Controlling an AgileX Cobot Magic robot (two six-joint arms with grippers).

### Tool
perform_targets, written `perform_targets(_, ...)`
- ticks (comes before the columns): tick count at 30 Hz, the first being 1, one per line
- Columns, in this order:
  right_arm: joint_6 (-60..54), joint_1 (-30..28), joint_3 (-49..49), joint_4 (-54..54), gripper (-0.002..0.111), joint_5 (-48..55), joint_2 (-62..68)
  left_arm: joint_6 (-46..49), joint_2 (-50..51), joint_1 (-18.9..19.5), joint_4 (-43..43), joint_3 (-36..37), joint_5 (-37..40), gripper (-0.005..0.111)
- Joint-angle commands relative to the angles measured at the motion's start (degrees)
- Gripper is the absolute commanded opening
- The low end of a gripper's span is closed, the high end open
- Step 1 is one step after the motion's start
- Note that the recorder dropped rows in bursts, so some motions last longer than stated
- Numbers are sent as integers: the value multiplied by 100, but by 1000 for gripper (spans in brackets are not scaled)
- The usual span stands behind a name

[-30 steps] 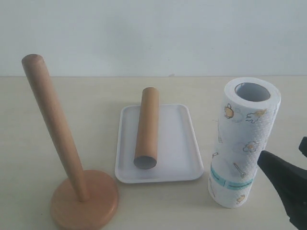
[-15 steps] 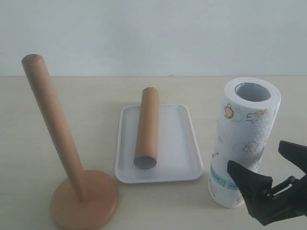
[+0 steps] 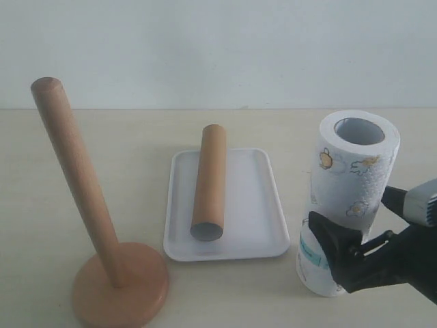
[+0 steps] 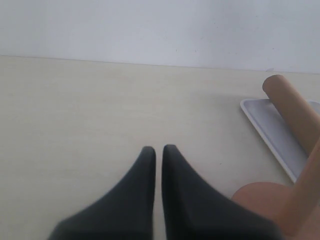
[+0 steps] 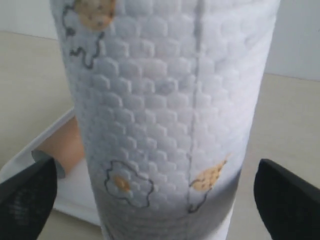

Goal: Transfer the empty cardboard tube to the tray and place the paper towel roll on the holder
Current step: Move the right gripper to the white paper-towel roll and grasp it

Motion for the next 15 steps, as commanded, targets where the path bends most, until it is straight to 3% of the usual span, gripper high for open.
perform_targets(1, -237, 7, -136, 198, 105, -47, 218, -38, -17, -27, -20, 22, -89, 4)
perform_targets(15, -334, 7, -681, 367, 105, -426, 1345, -38, -17, -27, -20, 22, -89, 4)
